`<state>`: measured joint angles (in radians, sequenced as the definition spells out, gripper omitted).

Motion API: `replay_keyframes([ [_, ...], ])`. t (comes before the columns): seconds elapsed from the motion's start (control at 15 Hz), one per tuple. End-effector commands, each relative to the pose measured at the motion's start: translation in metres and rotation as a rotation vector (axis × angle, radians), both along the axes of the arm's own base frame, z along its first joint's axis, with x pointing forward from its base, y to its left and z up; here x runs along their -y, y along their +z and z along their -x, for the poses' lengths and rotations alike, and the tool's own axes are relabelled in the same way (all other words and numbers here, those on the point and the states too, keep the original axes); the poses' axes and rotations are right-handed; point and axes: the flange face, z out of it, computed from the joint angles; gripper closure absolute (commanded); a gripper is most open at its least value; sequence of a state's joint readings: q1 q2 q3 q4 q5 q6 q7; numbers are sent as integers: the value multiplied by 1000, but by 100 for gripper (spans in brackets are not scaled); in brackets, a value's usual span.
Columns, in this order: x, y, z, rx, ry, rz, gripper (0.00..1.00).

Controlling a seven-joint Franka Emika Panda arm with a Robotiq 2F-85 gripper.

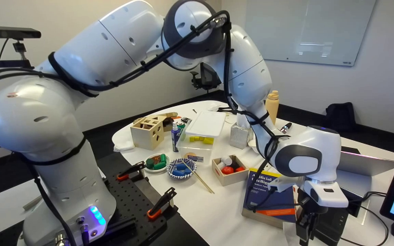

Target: Use the cloth to wipe the book

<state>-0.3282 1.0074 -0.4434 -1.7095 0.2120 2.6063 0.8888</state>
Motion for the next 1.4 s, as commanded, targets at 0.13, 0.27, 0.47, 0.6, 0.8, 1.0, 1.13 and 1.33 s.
replay_keyframes([
  [0.13,-27,17,-19,40,62,-53,6],
  [0.27,-44,30,-31,43,118,-55,0],
  [0.47,-74,55,-56,55,232,-76,0],
  [0.6,-93,73,-68,70,331,-118,0],
  [0.8,-119,91,-84,75,484,-206,0],
  [1.0,-138,103,-90,52,610,-294,0],
  [1.13,-146,107,-92,29,666,-323,0],
  [1.33,-154,109,-91,7,716,-347,0],
])
